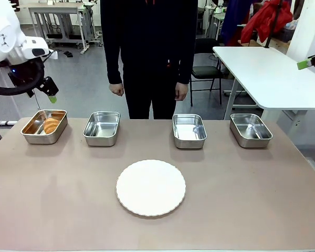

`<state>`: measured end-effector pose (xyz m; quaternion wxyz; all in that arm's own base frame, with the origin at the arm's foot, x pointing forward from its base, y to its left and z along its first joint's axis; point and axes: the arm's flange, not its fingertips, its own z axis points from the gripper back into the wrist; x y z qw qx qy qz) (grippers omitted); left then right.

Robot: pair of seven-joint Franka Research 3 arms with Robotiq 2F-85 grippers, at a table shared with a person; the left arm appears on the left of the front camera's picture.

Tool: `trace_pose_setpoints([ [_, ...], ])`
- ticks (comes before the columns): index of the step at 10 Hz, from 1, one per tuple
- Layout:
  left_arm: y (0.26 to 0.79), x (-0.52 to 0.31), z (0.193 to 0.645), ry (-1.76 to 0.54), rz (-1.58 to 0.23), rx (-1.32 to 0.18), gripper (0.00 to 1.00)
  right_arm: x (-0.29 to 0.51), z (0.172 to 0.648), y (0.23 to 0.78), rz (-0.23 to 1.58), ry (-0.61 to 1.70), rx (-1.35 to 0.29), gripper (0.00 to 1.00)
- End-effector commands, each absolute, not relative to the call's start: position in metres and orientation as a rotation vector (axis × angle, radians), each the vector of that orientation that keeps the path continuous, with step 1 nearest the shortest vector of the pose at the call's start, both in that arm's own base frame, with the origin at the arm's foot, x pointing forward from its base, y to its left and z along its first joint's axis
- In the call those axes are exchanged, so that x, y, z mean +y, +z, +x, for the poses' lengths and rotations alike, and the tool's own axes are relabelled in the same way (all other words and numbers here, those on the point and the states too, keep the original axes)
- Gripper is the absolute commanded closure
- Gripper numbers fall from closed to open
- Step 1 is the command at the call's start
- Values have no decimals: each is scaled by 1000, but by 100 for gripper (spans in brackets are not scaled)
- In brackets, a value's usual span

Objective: Place the bread in the container.
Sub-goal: Place the Butter Roll into the Airtight Container indicated by the human.

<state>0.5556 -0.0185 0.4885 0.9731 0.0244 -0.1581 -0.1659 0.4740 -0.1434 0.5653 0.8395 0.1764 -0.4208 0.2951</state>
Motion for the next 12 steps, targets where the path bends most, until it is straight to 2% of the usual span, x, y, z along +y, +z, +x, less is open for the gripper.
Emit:
trace_pose_setpoints([
  [1,492,-36,479,-345,116,-416,0,-142,474,566,381,627,-899,0],
  [3,491,-44,427,-328,119,-461,0,-142,474,566,381,627,-899,0],
  [6,473,-37,360,-253,104,-449,0,-142,474,566,381,627,-899,0],
  [9,443,-31,361,-295,73,-334,0,-142,474,566,381,627,-899,0],
  [10,475,-36,368,-273,92,-419,0,-142,474,566,381,627,-899,0],
  [12,475,-36,368,-273,92,-419,0,-142,474,566,381,627,-899,0],
])
